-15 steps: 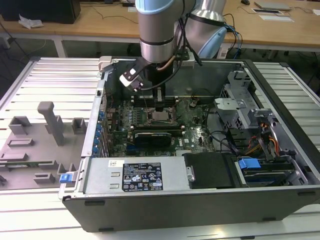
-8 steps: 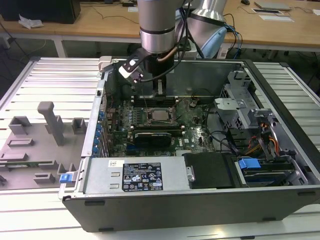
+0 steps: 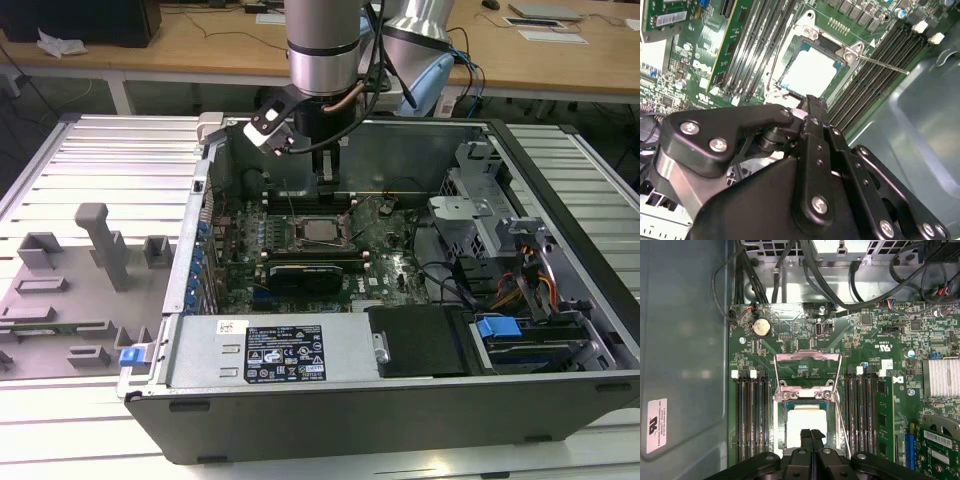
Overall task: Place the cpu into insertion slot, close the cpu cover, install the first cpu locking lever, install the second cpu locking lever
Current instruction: 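Place the cpu into insertion slot, then close the cpu cover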
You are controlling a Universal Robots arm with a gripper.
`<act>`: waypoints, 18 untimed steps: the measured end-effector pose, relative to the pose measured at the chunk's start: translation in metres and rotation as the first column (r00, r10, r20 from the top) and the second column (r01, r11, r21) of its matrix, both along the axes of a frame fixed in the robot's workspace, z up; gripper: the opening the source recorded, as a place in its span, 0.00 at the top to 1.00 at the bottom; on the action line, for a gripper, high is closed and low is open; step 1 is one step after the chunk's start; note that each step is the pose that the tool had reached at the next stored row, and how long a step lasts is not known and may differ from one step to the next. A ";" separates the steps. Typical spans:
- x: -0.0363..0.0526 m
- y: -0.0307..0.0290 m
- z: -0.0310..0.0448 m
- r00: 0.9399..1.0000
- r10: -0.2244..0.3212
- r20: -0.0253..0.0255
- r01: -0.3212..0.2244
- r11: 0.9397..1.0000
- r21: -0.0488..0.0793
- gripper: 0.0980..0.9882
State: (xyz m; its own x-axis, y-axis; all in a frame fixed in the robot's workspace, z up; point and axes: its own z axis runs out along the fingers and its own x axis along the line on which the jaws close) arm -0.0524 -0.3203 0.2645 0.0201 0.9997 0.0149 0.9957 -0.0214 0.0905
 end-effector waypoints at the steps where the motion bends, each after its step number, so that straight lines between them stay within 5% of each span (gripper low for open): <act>1: 0.0001 0.0000 0.0000 1.000 0.000 0.000 0.000 1.000 0.000 0.99; 18: 0.0038 0.0000 0.0045 1.000 0.000 0.000 0.000 1.000 0.000 0.99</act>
